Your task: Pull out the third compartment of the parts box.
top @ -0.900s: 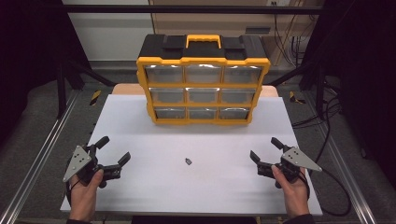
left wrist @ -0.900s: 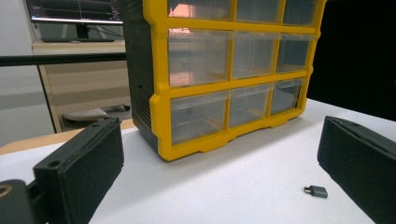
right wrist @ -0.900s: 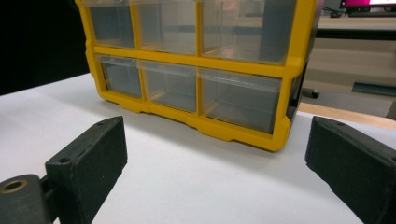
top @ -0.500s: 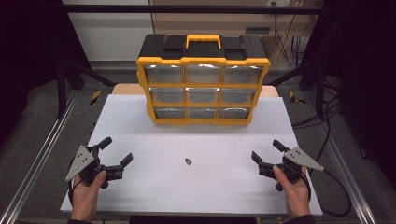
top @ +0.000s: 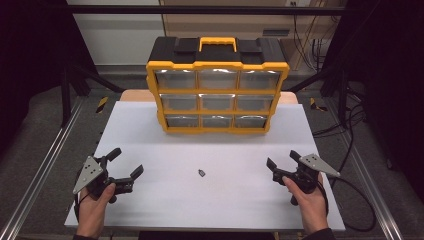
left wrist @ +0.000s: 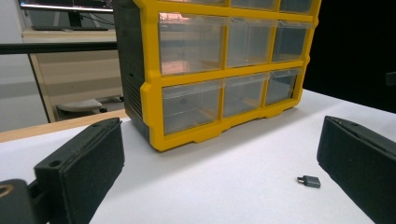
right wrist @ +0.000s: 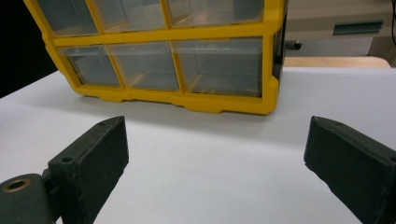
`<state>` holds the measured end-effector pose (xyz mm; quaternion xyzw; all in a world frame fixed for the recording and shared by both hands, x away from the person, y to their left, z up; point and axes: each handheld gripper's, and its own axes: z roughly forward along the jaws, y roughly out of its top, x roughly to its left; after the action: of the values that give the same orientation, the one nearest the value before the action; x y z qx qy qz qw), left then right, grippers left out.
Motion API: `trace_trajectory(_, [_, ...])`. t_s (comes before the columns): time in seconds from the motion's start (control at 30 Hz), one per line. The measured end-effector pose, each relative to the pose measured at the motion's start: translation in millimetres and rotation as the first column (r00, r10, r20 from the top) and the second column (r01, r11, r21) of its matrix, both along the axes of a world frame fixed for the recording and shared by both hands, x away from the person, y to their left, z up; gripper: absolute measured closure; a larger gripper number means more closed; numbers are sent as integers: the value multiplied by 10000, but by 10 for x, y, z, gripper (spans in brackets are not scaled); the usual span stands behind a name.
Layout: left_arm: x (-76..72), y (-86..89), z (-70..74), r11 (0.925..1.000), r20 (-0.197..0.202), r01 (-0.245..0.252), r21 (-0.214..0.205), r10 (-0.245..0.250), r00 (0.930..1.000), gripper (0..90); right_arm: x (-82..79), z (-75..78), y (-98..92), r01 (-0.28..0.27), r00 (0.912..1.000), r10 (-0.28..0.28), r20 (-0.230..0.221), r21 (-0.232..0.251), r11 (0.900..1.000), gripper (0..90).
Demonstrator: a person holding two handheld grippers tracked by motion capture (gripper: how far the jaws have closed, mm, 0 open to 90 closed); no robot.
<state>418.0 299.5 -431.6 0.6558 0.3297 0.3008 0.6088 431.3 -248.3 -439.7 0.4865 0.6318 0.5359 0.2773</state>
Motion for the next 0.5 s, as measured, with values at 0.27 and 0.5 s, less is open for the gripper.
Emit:
trace_trajectory(0.27, [16,-10,0,10000,-18,-84,40,84,10000,6,237,143,160,-194,9996,174,-212,-970,9951,67])
trace_trajectory(0.5, [31,17,-25,9992,-41,-296,252,297,9996,15,440,372,299,-69,9967,-81,-813,-1829,9831,77])
